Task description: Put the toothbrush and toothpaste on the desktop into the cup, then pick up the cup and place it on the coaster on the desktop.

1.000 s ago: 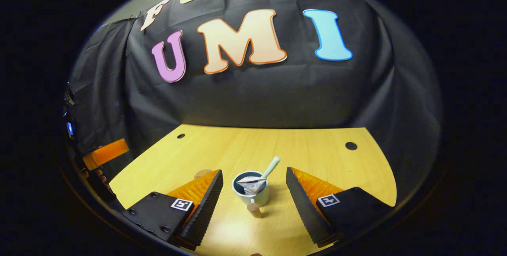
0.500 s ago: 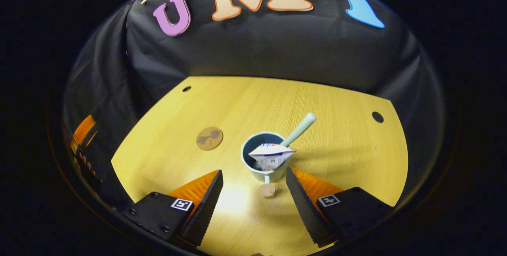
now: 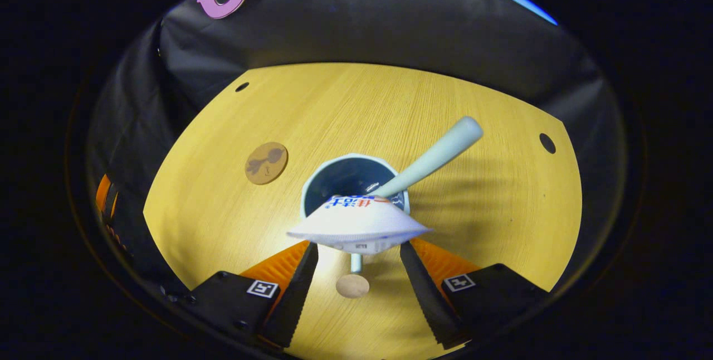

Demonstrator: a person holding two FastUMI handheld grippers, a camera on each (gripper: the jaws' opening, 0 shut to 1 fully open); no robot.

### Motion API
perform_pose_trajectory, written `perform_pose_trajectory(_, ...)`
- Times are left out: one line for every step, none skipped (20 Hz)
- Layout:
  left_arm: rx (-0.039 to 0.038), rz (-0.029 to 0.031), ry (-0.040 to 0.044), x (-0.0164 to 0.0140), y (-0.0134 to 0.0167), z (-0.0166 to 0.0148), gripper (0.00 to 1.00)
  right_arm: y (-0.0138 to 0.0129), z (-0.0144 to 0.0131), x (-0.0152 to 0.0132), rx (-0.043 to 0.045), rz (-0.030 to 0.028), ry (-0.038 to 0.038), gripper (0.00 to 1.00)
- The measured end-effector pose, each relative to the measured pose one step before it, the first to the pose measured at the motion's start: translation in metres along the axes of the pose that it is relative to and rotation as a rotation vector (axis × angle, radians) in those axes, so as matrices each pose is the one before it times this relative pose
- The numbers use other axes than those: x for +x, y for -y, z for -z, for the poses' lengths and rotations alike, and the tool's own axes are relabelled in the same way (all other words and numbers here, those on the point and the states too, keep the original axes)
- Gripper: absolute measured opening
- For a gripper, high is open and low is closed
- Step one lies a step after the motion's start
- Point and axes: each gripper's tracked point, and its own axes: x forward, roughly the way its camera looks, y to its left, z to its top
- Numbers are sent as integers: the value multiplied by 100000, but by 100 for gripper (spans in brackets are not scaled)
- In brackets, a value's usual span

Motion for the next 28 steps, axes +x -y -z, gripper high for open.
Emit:
perform_pose_trajectory(6, -472, -630, -26, -227, 190, 93, -21, 73, 325, -1195, -155, -2394, 90)
perform_pose_trajectory(232, -244, -590, -69, -156, 155, 93, 102, 19, 353, -1721, 1114, -1940, 87)
perform_pose_trajectory(469, -8, -725, 104, -42, 138, 93, 289, 78, 257, -2246, 1250, -1667, 80)
perform_pose_trajectory(643, 267, -558, 82, 54, 16, 93, -4, 17, -109, -1315, 46, -1228, 77)
perform_pose_trajectory(741, 319, -567, 119, 87, 5, 93, 26, -11, 7, -610, -10, -1225, 76)
perform_pose_trajectory(772, 517, -280, 180, 123, 7, 93, 53, 199, -6, -28, 76, -1900, 74)
perform_pose_trajectory(783, 436, -225, 98, 138, 21, 93, -30, 322, -39, 429, 104, -2012, 72)
perform_pose_trajectory(645, 501, -289, 275, 143, 12, 93, 218, 177, 104, -879, 1213, -1327, 61)
perform_pose_trajectory(427, 701, -412, 214, 348, -102, 93, 497, 280, 81, -1350, 2264, -967, 50)
perform_pose_trajectory(344, 766, -529, 202, 171, 67, 93, -66, -68, -104, -53, 576, 31, 39)
perform_pose_trajectory(338, 912, -498, 150, 331, 130, 93, -49, -38, 154, 147, 340, 78, 28)
perform_pose_trajectory(249, 859, -492, 186, 112, 243, 93, -10, -18, -32, -633, 580, 113, 28)
perform_pose_trajectory(203, 776, -539, 191, 195, 99, 93, -62, -24, -147, -1520, 674, 524, 28)
perform_pose_trajectory(109, 738, -333, 219, 320, 35, 93, -23, -74, -99, -1449, 1130, 323, 26)
perform_pose_trajectory(78, 763, -242, 58, 197, 64, 93, -77, 15, -58, -1775, 910, 604, 24)
perform_pose_trajectory(-110, 662, -256, 127, 73, 103, 93, -10, -142, -69, -1755, 1134, 695, 26)
perform_pose_trajectory(-148, 590, -521, -22, 82, 186, 93, -179, -24, -103, -1320, 830, 607, 26)
perform_pose_trajectory(-41, 400, -466, -41, 5, 158, 93, -474, -151, -249, -711, -366, 424, 24)
perform_pose_trajectory(87, 174, -529, 19, 41, 156, 93, -591, -173, -239, -233, -1174, 124, 26)
perform_pose_trajectory(143, 209, -481, 157, -148, 231, 93, -678, -311, -182, -350, -1210, 163, 26)
perform_pose_trajectory(139, -77, -644, 8, -129, 186, 93, -776, -449, -212, -894, -740, 508, 25)
perform_pose_trajectory(150, -187, -841, 4, -259, 345, 93, -662, -589, -150, -1145, -502, 782, 25)
perform_pose_trajectory(105, -210, -724, -63, -170, 303, 93, -633, -668, -165, -900, -706, 881, 25)
perform_pose_trajectory(105, -191, -578, -50, -317, 195, 94, -686, -856, -195, -787, -1016, 913, 26)
perform_pose_trajectory(19, -101, -573, -51, -196, 148, 93, -832, -890, -80, -732, -1152, 937, 24)
perform_pose_trajectory(-109, 23, -589, -43, -184, 214, 93, -720, -883, -118, -819, -996, 1028, 24)
perform_pose_trajectory(-236, -32, -614, -70, -202, 185, 94, -749, -926, 17, -1083, -860, 1023, 24)
perform_pose_trajectory(-348, 42, -516, 15, -234, 178, 94, -678, -972, 23, -1327, -747, 677, 24)
